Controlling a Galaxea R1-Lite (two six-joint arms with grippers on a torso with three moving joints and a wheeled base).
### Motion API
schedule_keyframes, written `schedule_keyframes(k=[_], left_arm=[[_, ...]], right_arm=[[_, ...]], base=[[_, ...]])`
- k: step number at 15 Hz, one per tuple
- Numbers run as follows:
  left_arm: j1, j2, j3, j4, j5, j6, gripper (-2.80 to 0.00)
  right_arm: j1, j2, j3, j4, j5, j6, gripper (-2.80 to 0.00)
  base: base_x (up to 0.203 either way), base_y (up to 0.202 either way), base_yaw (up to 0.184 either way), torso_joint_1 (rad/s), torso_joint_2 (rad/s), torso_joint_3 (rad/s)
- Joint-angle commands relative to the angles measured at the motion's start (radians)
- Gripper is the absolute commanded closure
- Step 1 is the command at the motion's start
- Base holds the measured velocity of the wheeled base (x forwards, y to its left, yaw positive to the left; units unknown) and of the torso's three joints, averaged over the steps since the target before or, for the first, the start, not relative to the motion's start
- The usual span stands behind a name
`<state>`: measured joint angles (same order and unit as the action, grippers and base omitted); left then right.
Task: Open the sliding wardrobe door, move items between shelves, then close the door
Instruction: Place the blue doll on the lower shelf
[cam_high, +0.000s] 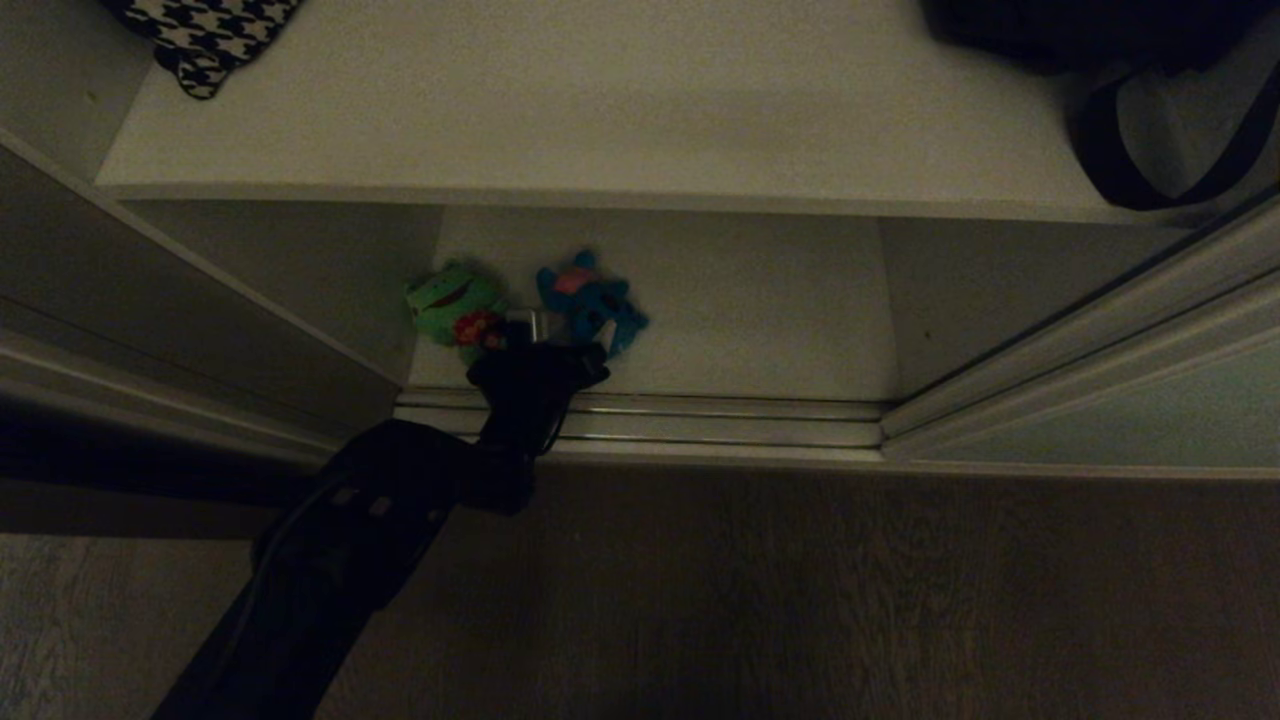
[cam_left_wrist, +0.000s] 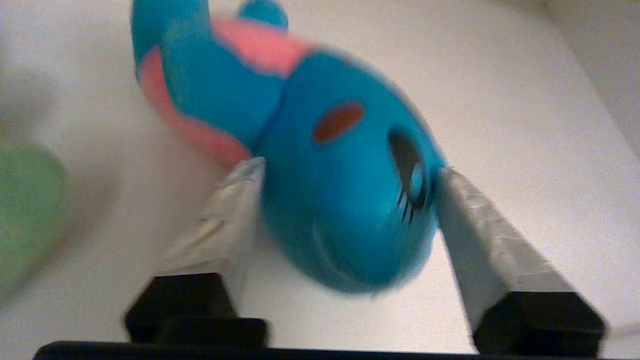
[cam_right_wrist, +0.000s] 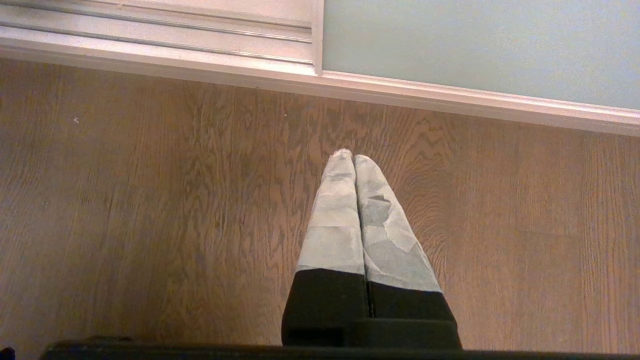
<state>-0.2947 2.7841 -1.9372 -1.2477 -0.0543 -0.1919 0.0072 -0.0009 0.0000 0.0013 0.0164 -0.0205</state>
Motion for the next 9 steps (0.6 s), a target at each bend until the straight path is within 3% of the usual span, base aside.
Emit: schedule_keyframes(k=[1, 3, 6, 9], left_arm=[[0.0, -0.038, 0.009, -0.003, 0.011, -0.001, -2.8], [0.0, -0.096, 0.111, -0.007, 0.028, 0.005, -2.8], [0.002, -0.247, 0.357, -0.007, -0.008, 0.027, -2.8], [0.005, -0.364, 0.488, -0.015, -0.008, 0.034, -2.8]], right_arm=[[0.0, -0.001, 0.0, 0.0, 0.0, 0.0, 0.0], [0.0, -0.001, 0.0, 0.0, 0.0, -0.001, 0.0], [0.0, -0.001, 0.0, 0.0, 0.0, -0.001, 0.0], [0.0, -0.001, 0.0, 0.0, 0.0, 0.0, 0.0]], base=[[0.0, 0.0, 0.0, 0.0, 0.0, 0.0], [0.0, 0.0, 0.0, 0.0, 0.0, 0.0], [0.0, 0.0, 0.0, 0.0, 0.0, 0.0], [0.0, 0.0, 0.0, 0.0, 0.0, 0.0]])
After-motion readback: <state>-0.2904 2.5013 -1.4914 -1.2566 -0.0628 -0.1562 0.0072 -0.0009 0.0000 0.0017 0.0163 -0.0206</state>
